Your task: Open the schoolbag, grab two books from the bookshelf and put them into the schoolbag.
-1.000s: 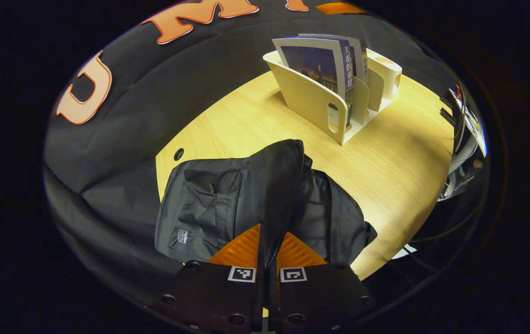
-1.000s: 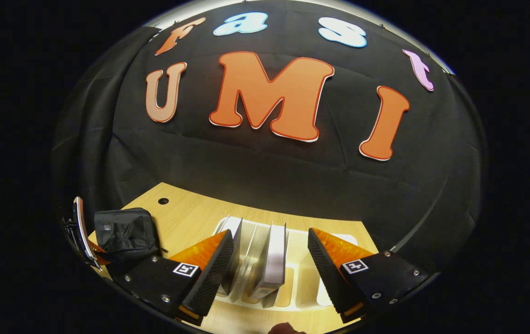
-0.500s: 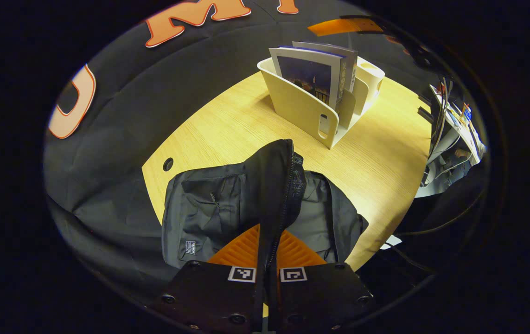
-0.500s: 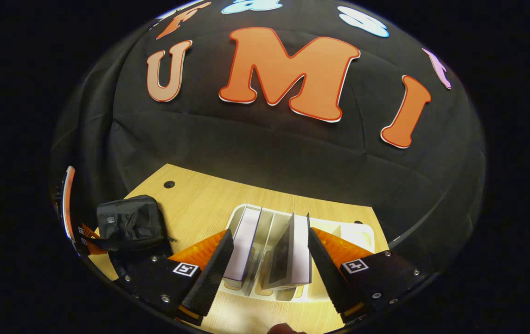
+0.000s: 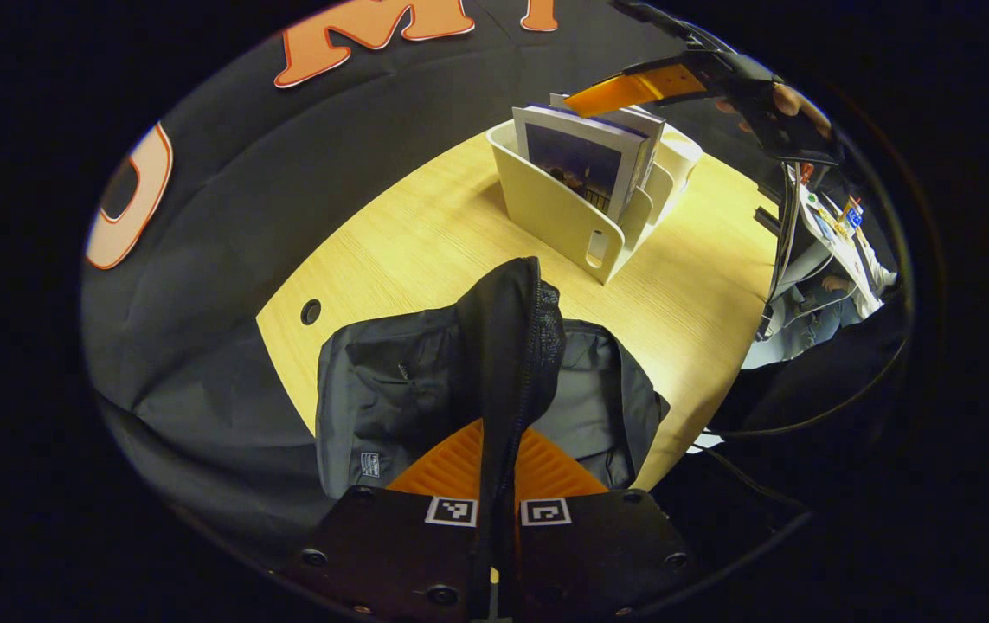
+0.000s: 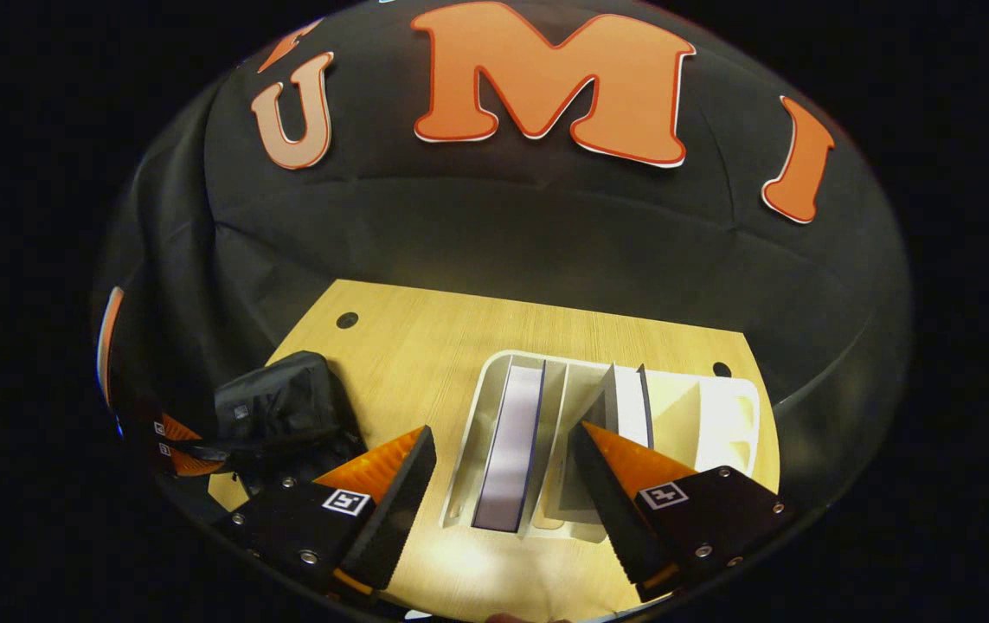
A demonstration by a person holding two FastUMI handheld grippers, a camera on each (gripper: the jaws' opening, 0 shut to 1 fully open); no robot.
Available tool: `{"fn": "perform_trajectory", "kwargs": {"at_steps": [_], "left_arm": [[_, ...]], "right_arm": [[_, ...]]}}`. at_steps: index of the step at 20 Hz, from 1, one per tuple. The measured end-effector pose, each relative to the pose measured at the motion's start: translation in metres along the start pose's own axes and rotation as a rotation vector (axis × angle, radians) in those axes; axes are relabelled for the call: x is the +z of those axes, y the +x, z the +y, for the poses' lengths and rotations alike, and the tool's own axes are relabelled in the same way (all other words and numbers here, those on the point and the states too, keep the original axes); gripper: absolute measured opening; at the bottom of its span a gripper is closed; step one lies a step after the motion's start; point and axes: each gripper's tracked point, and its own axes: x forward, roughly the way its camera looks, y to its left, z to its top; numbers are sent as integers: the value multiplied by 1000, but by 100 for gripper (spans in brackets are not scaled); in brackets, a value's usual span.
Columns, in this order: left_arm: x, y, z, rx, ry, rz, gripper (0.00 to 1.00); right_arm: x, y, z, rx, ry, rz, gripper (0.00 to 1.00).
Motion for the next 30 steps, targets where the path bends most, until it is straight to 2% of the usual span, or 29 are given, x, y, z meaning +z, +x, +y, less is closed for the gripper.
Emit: {"fn": "perform_trajectory", "kwargs": {"at_steps": [9, 15, 17, 18, 19, 21, 22, 24, 30], "left_arm": [[-2, -5, 12, -81, -12, -12, 5], [-5, 5, 4, -132, 24, -19, 4], [-4, 6, 7, -142, 40, -19, 4], [-4, 7, 9, -145, 48, -20, 4], [-3, 9, 11, -147, 54, -21, 4], [-2, 11, 11, -160, 41, -24, 4], [-3, 12, 11, -170, 38, -25, 4], [-5, 14, 10, -177, 48, -26, 4], [-7, 16, 10, -179, 49, -25, 4]], "right_arm": [[-17, 40, 1, -18, 57, 253, 95], [-29, 52, -1, -71, 72, 376, 84], [-39, 57, -2, -92, 79, 419, 78], [-42, 59, -1, -99, 104, 441, 71], [-43, 63, 6, -75, 135, 456, 60], [-49, 63, 12, -69, 196, 511, 55], [-49, 62, 12, -78, 209, 522, 45], [-52, 65, 11, -96, 210, 530, 39], [-50, 40, 8, -111, 212, 496, 35]]}}
